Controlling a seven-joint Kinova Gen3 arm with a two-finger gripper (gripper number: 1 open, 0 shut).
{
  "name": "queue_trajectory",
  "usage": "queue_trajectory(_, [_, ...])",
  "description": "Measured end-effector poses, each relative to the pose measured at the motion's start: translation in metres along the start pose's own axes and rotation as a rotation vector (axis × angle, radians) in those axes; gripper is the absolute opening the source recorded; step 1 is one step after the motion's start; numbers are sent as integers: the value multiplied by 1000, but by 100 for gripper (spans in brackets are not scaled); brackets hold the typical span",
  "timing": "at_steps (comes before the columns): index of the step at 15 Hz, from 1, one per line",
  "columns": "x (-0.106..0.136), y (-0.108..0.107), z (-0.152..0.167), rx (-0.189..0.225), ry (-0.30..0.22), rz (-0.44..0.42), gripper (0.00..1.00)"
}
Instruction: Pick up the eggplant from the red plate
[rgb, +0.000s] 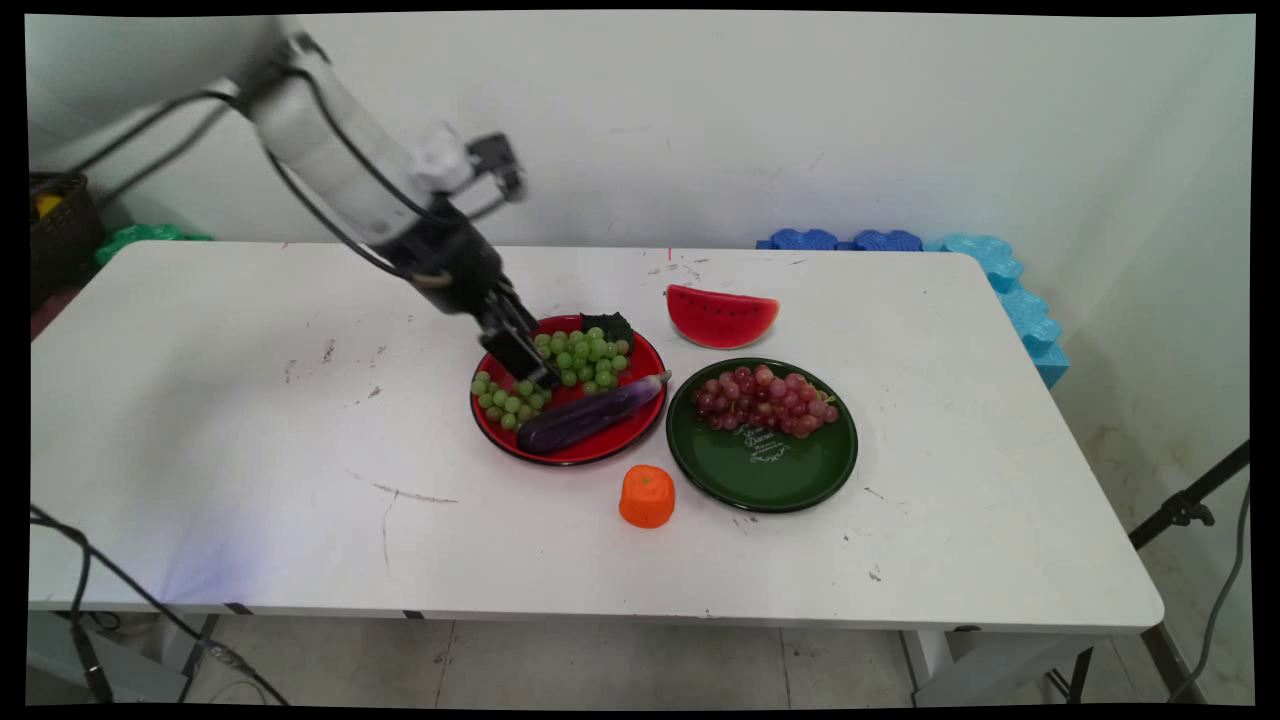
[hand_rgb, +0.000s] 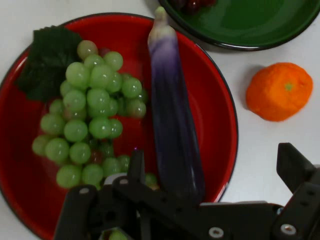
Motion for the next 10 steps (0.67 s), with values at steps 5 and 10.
queue_trajectory(5, [14,-6,45,-2,-43,-32,100])
queue_trajectory(10, [22,-9,84,-15,-81,-66,100])
